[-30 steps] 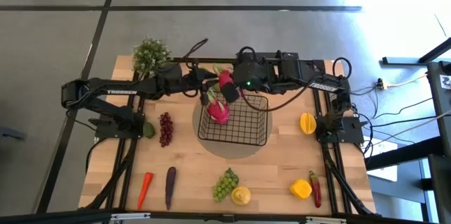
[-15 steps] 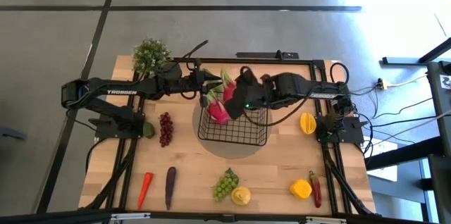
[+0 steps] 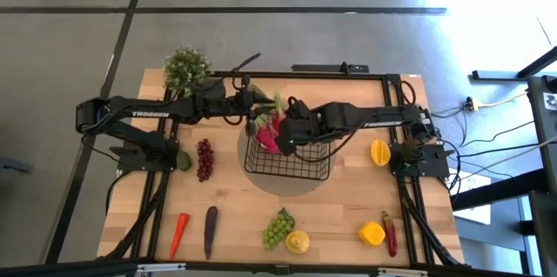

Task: Build produce basket
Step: Put the pink dragon fruit into the black wire basket

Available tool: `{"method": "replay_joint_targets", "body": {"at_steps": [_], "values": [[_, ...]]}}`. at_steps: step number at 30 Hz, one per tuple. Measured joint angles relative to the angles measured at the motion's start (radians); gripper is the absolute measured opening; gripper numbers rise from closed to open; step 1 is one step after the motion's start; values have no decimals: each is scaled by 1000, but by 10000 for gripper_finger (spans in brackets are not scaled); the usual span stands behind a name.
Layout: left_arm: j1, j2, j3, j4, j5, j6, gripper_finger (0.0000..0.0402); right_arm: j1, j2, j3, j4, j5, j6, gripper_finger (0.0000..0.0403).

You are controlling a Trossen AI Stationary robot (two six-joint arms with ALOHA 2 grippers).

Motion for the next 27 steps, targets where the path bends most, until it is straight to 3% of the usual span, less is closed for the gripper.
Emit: {"method": "replay_joint_targets", "body": {"at_steps": [14, 27], "values": [[-77, 82, 0, -20, -22, 49, 69, -23, 0, -186, 76, -15, -32, 0], [-54, 81, 0, -22, -24, 42, 69, -22, -2, -94, 69, 20, -126, 0]]}}
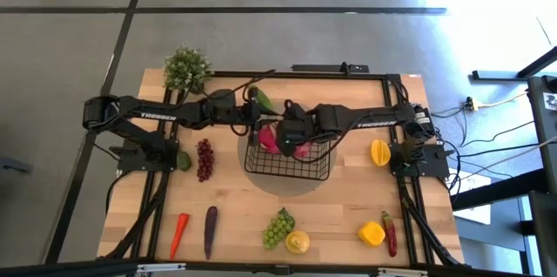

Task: Build produce basket
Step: Put the pink dragon fruit into the black wire basket

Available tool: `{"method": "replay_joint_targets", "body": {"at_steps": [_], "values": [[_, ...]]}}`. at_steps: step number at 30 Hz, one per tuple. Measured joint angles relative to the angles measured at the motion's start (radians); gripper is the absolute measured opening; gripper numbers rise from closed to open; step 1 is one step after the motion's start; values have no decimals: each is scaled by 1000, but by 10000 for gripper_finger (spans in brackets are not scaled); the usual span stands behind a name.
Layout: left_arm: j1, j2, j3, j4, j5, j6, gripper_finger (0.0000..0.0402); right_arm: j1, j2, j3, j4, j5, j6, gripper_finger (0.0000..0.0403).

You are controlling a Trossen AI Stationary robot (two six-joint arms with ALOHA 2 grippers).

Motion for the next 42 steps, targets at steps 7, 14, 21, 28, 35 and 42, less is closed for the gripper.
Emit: {"method": "replay_joint_targets", "body": {"at_steps": [7, 14, 21, 28, 35, 42], "values": [[0, -6, 1, 15, -46, 12, 69, 14, 0, 74, -10, 7, -42, 0], [-8, -7, 1, 28, -72, 153, 69, 14, -4, 85, -28, -8, -41, 0], [-16, -7, 1, 22, -71, 161, 35, 14, -39, 86, -29, -3, -68, 0], [-16, -7, 1, 27, -95, 240, 2, 14, -48, 144, -37, -2, -136, 0], [-15, -6, 37, 4, -95, 299, 41, 14, -48, 183, -45, 1, -177, 0], [-15, -6, 62, -21, -99, 301, 75, 14, -48, 216, -47, 15, -233, 0]]}}
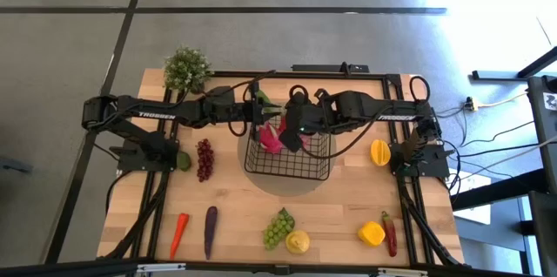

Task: Build produce basket
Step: Put the pink dragon fruit into the black wire basket

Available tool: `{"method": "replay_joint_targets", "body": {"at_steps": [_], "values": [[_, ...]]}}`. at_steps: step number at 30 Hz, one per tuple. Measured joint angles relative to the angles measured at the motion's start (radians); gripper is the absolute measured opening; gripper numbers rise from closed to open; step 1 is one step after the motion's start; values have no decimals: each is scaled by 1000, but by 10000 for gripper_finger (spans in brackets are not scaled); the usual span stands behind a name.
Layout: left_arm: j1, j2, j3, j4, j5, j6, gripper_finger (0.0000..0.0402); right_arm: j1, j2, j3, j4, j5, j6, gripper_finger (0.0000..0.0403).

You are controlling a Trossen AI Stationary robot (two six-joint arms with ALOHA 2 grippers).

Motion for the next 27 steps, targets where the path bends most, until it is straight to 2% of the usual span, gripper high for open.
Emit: {"method": "replay_joint_targets", "body": {"at_steps": [7, 20, 27], "values": [[0, 0, 0, -104, -1, 55, 75, 0, 0, 31, 0, 1, -50, 0], [-5, 0, 0, -105, -9, 178, 74, 0, 0, 38, -1, 1, -65, 0], [-41, 0, 0, -101, -162, 289, 74, 0, 0, 38, -13, 1, -49, 0]]}}
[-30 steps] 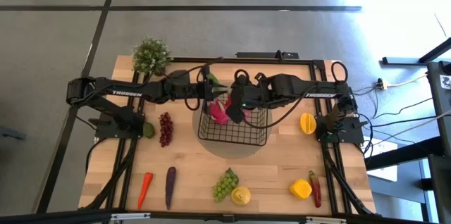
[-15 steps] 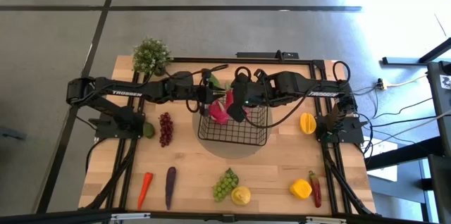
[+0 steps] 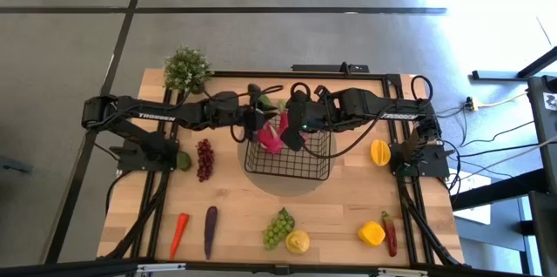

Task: Build produce basket
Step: Put the pink dragon fruit into the black wire basket

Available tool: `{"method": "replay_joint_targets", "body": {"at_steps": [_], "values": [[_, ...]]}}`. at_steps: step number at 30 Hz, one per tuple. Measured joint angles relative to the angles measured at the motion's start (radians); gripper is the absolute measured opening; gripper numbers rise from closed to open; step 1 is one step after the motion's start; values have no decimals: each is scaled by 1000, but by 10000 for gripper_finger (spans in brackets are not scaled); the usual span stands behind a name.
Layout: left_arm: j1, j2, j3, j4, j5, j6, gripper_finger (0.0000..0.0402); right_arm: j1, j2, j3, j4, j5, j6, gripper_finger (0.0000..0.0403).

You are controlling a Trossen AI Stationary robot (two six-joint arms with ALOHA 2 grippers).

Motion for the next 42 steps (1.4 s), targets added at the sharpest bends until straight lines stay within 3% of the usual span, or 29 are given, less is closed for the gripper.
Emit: {"method": "replay_joint_targets", "body": {"at_steps": [17, 23, 42], "values": [[-15, 0, 0, 45, 9, 51, 74, 0, 0, 0, -2, 0, -5, 0], [11, 1, 0, 29, 82, 46, 74, 0, 0, 0, -2, 0, -23, 0], [58, 1, 0, 39, 144, 50, 74, 0, 0, 0, 31, -8, -50, 0]]}}
